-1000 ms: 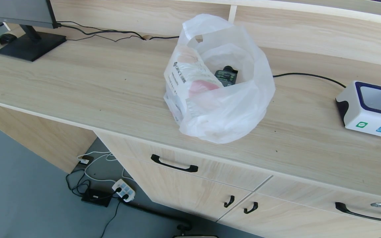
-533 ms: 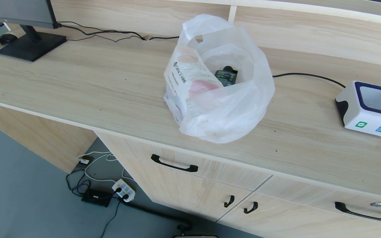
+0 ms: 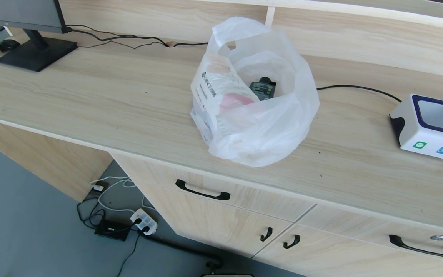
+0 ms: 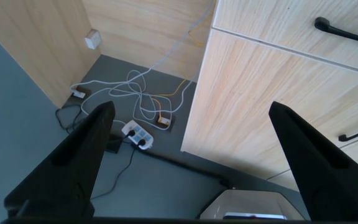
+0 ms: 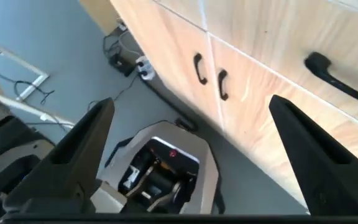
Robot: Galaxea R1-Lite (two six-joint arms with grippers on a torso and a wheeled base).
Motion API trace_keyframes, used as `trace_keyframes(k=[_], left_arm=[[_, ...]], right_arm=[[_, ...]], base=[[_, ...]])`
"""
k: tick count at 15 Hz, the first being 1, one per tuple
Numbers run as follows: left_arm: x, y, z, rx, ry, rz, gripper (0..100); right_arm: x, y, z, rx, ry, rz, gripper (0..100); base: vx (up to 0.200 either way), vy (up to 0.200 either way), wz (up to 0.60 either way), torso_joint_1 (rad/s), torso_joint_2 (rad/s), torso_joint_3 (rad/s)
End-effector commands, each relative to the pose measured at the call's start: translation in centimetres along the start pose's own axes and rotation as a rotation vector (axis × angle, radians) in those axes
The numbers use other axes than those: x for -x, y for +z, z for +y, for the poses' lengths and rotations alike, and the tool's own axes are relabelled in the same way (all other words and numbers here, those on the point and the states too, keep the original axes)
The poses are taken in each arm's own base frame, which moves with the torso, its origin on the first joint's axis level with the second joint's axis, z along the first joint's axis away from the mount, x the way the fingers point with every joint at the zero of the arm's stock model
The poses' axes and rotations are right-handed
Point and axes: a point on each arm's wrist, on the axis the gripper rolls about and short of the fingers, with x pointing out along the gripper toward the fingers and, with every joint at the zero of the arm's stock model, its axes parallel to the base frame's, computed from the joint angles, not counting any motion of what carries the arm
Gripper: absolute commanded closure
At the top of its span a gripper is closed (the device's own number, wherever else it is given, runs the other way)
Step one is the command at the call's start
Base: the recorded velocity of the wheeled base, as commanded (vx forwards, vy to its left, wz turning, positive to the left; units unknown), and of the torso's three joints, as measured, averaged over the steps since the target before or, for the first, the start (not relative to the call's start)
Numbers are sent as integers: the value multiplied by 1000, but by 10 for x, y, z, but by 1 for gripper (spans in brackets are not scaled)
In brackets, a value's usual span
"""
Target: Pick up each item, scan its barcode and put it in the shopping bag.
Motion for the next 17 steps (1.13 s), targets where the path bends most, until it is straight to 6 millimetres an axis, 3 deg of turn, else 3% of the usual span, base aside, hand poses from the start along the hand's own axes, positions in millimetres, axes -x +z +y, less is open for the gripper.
trace_keyframes(k=[1,7,17], left_arm=[[0,0,0,0,0,1,0],[0,0,0,0,0,1,0],[0,0,0,0,0,1,0]], right_arm=[[6,-2,5,-22,-272,-111,0],[13,-4,7,-133,-405,-253,0],[11,-7,6,-42,-418,-232,0]], base=[[0,0,0,0,0,0],[0,0,0,0,0,0],[0,0,0,0,0,0]])
